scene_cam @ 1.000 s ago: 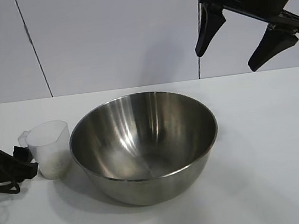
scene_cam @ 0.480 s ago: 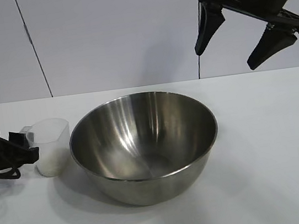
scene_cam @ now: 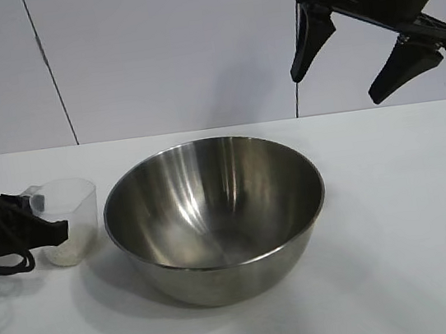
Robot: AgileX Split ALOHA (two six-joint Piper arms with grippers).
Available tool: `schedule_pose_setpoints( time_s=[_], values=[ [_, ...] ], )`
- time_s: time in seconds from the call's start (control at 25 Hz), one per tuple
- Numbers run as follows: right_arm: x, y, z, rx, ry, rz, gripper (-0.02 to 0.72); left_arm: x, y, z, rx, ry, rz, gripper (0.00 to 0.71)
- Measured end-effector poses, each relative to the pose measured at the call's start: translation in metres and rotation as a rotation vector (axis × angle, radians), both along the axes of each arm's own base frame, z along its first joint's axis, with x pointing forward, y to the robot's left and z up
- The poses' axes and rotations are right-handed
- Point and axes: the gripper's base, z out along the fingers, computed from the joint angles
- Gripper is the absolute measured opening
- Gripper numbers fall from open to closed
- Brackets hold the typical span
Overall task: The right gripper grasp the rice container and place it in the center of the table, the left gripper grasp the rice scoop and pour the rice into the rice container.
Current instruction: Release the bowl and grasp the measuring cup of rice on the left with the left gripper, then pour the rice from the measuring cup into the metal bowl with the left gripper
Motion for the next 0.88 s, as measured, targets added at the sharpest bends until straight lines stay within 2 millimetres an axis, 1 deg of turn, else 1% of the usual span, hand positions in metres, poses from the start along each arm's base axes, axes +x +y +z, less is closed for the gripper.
schedule_pose_setpoints(
  time_s=[0.12, 0.24, 0.44, 0.64, 0.68, 0.76, 0.88],
  values=[
    [0.000, 0.000, 0.000, 0.000, 0.000, 0.000, 0.641, 0.002, -0.001, 0.013, -0.009, -0.042, -0.010, 0.006],
    [0.000, 0.000, 0.000, 0.000, 0.000, 0.000, 0.641, 0.003, -0.003, 0.032, -0.020, -0.100, -0.023, 0.006],
    [0.000, 0.000, 0.000, 0.000, 0.000, 0.000, 0.641, 0.003, -0.009, 0.073, 0.019, -0.208, -0.115, 0.006],
    [0.000, 0.000, 0.000, 0.000, 0.000, 0.000, 0.641, 0.014, -0.017, 0.118, 0.127, -0.223, -0.188, 0.006],
    [0.000, 0.000, 0.000, 0.000, 0.000, 0.000, 0.641, 0.016, -0.022, 0.126, 0.163, -0.241, -0.214, 0.006],
    [0.000, 0.000, 0.000, 0.000, 0.000, 0.000, 0.641, 0.019, -0.034, 0.136, 0.239, -0.253, -0.271, 0.006],
    [0.000, 0.000, 0.000, 0.000, 0.000, 0.000, 0.641, 0.017, -0.059, 0.139, 0.344, -0.249, -0.368, 0.006]
  ],
)
